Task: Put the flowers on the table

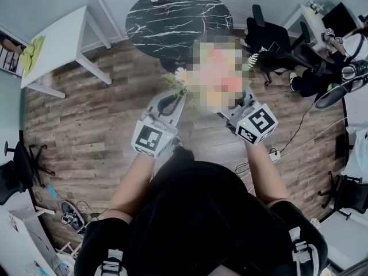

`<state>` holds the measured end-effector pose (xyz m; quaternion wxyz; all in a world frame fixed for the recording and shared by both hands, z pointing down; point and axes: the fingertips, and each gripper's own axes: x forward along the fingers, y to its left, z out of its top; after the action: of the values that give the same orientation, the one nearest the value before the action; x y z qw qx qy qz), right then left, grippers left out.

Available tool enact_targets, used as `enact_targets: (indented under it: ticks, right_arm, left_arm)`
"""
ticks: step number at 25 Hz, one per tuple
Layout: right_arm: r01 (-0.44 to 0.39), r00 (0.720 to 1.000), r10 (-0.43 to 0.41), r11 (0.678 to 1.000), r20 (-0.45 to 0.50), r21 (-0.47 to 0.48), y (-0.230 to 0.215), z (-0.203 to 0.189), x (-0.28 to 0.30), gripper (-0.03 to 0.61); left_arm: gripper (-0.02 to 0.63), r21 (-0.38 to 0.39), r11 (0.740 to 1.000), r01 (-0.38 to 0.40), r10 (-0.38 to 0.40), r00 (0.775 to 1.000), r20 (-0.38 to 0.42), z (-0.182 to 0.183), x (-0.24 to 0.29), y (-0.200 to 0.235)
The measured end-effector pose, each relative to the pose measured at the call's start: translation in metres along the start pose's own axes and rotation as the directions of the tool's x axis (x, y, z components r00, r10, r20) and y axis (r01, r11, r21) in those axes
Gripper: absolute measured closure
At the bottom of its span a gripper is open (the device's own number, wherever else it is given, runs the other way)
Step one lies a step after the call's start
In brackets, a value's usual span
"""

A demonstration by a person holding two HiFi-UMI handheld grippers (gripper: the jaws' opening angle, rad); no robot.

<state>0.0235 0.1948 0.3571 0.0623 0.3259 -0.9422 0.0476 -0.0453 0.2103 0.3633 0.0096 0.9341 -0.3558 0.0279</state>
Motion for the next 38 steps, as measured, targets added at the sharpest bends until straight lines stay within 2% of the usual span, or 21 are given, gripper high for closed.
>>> enact_targets:
  ticks: [11, 25, 38]
  right_arm:
    - [0.049, 0.999, -0.049, 0.999, 0.005, 0.015, -0.017, 0.012, 0.070, 0.239]
    - [0.038, 0.999, -0.038, 0.999, -0.003, 0.004, -0.034, 0.015, 0.109, 0.239]
    - [0.030, 0.999, -0.030, 0.999, 0.030, 0.011, -0.104, 0.020, 0.126, 0.239]
  left_arm:
    - [0.603, -0.020, 0.999, 0.033, -0.032, 0.999, 0.031, -0.004, 0.003, 0.081]
    - [0.603, -0.037, 0.999, 0.017, -0.015, 0.999, 0.043, -0.006, 0.007, 0.119]
    - [0.602, -0.024, 1.000, -0.004, 0.005, 0.999, 0.036, 0.005, 0.068, 0.147]
